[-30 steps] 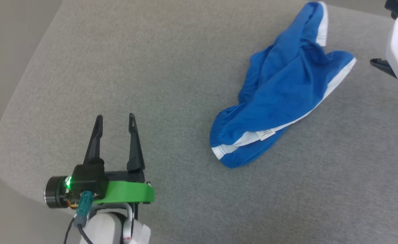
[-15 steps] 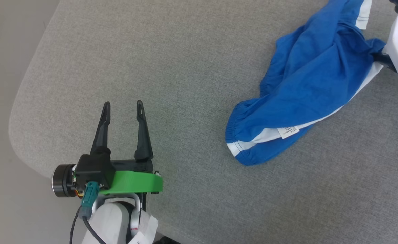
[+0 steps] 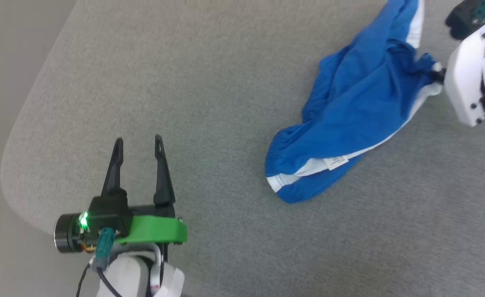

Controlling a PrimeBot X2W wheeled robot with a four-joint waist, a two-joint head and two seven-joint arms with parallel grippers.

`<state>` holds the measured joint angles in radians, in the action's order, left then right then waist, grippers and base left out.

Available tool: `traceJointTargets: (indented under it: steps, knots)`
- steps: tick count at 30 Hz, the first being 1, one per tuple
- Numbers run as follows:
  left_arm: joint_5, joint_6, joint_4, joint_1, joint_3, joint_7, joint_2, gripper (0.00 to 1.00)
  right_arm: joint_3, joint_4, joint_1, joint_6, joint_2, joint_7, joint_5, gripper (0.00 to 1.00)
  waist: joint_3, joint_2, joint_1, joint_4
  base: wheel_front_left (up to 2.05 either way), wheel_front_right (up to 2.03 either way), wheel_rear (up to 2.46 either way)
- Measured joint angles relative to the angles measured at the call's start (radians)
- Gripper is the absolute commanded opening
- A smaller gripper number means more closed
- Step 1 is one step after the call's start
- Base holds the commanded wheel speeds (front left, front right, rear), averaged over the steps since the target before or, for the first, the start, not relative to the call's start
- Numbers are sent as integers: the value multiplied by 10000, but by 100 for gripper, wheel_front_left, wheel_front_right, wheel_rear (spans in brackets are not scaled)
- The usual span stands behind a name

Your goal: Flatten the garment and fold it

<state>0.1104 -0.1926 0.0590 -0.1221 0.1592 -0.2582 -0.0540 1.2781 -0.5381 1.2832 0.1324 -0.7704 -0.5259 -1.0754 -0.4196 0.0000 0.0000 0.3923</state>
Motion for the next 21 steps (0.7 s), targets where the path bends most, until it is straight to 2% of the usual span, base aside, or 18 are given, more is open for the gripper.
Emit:
traceJointTargets:
  steps: [6, 12, 17, 21]
  knots:
    - [-299, 272, -140, 522, -299, 0, 2, 100, 15, 1814, -606, 0, -805, 754, 274, 0, 844, 0, -1, -598, 0, 0, 0]
    - [-493, 502, -178, 922, -568, 0, 0, 100, 15, 3622, -2060, 0, -2148, 1352, -2, 0, 1656, 0, -1, -1332, 0, 0, 0]
    - [-656, 579, -198, 1386, -696, 0, -2, 100, -82, 4364, -3724, 0, -2976, 2196, -594, 0, 2189, 1, -1, -1962, 0, 0, 0]
    - [-767, 686, -247, 1531, -727, 0, -19, 100, -203, 4405, -5222, 0, -3313, 2886, -1034, 0, 2554, 1, -1, -2443, 0, 0, 0]
